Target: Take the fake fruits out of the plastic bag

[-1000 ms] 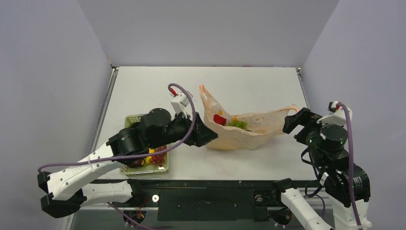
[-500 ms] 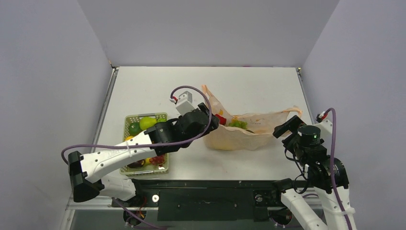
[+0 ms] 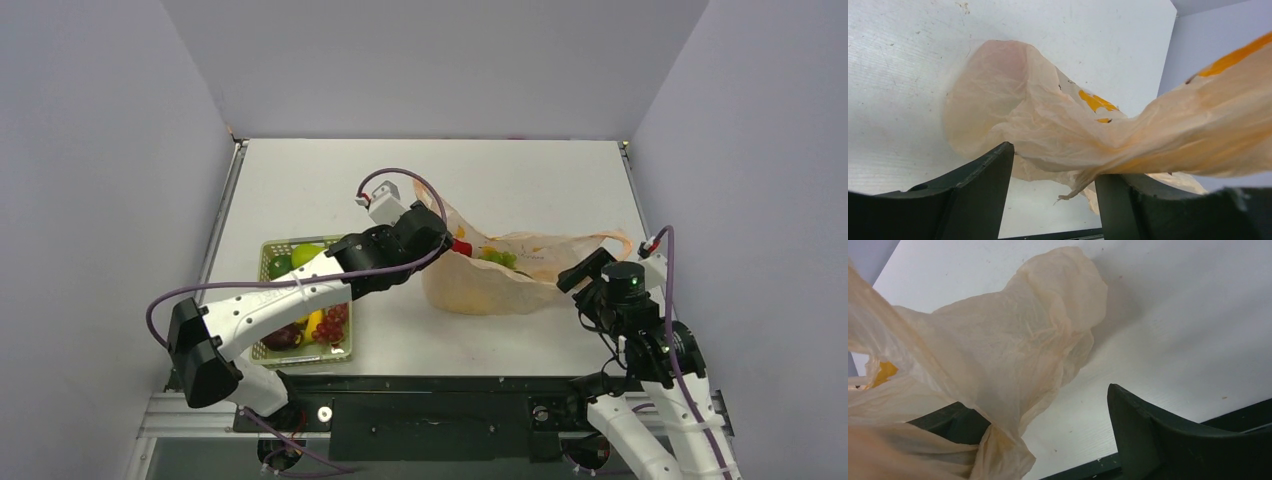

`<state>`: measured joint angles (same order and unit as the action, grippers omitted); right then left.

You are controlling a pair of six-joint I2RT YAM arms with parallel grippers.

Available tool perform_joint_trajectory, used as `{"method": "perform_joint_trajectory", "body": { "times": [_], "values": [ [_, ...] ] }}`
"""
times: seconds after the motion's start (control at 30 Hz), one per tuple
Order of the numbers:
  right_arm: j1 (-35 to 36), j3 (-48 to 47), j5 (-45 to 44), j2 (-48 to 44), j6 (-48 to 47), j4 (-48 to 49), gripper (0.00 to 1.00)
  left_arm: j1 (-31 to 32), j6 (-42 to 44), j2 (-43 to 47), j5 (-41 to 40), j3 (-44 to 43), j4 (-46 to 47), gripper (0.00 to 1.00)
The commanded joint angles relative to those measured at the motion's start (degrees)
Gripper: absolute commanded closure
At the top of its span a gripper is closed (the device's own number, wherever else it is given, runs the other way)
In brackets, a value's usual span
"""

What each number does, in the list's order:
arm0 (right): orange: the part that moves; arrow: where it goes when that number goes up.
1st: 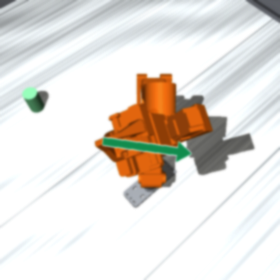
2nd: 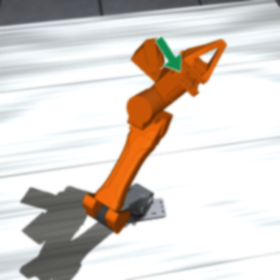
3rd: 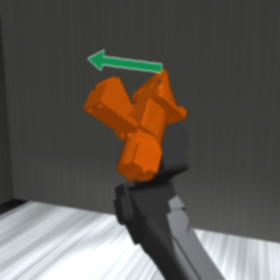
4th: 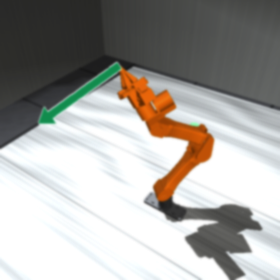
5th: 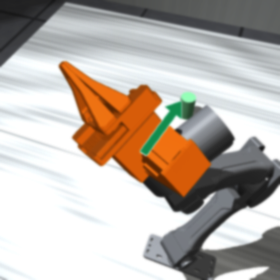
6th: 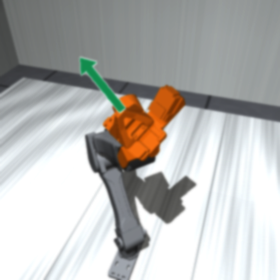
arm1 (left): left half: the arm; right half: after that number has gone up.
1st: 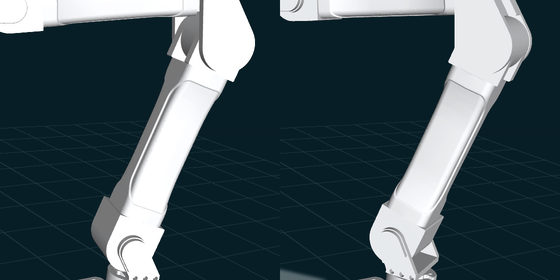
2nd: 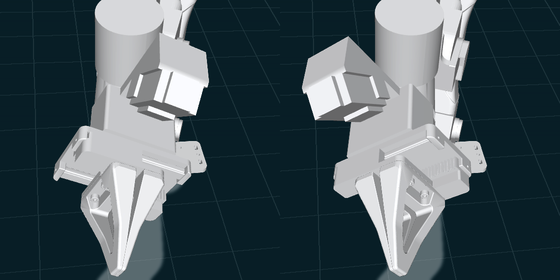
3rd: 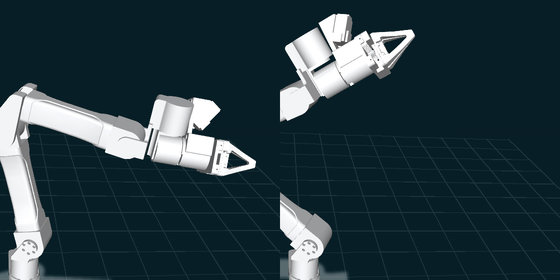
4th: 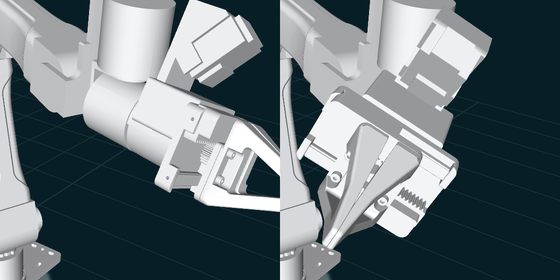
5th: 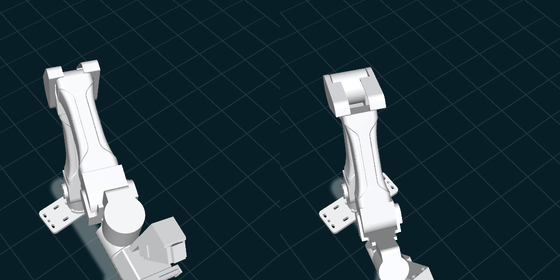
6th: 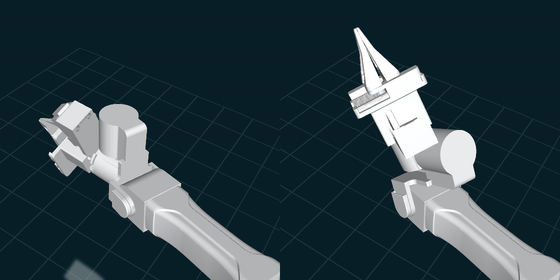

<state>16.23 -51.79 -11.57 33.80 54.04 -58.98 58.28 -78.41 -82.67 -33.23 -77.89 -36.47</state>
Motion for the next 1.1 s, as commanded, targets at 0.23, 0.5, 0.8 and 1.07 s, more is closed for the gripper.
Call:
{"method": "perform_joint_trajectory", "body": {
  "times": [0.23,0.5,0.8,1.07],
  "values": [
    [0.19,6.92,-4.52,3.00,5.09,19.38,1.00,-13.28,6.75,-1.33,20.56,7.49,25.59,1.00],
    [-7.57,-9.59,6.79,16.06,-3.54,32.27,1.00,-22.57,5.56,-4.97,41.21,6.07,60.09,1.00],
    [-11.14,-13.19,14.36,14.73,-12.53,32.83,1.00,-25.20,7.83,-9.74,52.61,3.08,66.02,1.00],
    [-8.15,13.13,23.87,-7.17,-11.40,23.37,1.00,-25.76,21.08,3.65,53.23,25.86,47.87,1.00]
  ]
}}
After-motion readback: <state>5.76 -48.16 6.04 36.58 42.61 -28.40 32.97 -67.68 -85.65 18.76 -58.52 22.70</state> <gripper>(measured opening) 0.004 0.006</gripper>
